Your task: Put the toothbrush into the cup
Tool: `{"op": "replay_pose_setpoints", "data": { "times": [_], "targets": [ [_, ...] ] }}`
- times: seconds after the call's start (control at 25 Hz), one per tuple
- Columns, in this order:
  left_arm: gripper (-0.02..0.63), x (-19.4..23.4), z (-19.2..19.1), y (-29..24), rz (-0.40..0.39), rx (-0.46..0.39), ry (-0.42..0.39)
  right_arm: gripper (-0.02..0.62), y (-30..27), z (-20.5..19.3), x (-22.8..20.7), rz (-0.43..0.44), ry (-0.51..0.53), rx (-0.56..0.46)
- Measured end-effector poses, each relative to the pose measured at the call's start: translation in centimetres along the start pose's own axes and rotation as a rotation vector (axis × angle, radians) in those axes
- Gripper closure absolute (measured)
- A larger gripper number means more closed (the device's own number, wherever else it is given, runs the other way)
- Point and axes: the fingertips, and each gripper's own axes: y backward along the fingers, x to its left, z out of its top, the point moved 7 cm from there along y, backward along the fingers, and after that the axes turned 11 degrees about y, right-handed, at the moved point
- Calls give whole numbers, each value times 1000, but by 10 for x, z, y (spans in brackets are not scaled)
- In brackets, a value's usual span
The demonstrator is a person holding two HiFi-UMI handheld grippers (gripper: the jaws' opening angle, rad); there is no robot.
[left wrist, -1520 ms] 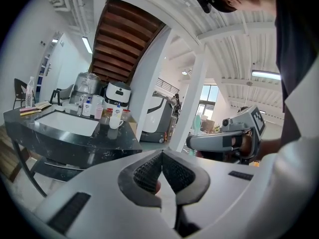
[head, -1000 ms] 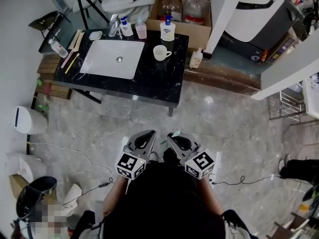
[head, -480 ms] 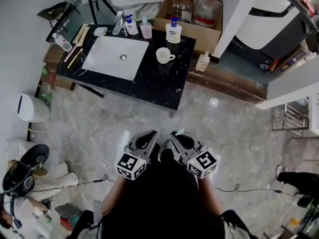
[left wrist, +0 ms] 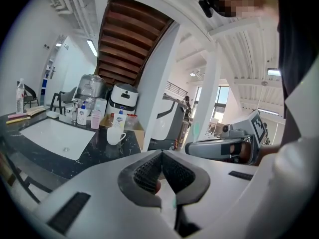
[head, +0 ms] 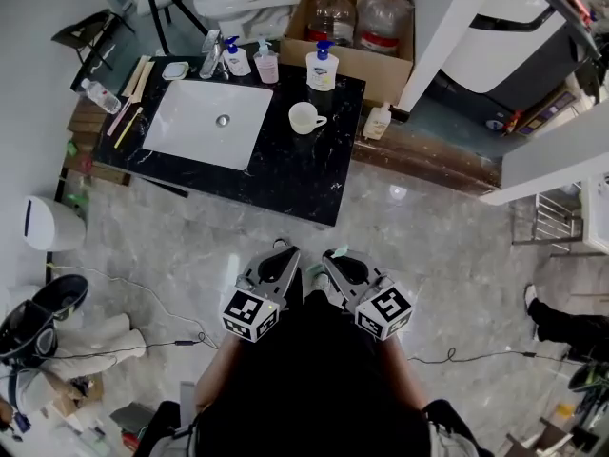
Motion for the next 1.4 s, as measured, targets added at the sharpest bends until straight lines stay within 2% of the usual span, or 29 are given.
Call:
{"op": "replay_pose_setpoints", "data": {
  "times": [0.44,0.88,1.2,1.4],
  "targets": [
    [597,76,50,-14,-39,-6,-22,566,-77,40,-22,-38,26,4],
    [597,145,77,-28,-139,37,-65,566,-140,58,-28,-120,22,23],
    [597,154,85,-45,-163,58,-57,566,-143,64,-42,-153,6,28],
    [597,147,87,-56,-147,54,-44,566,-142,68,-58,-129,14,22]
  ]
}}
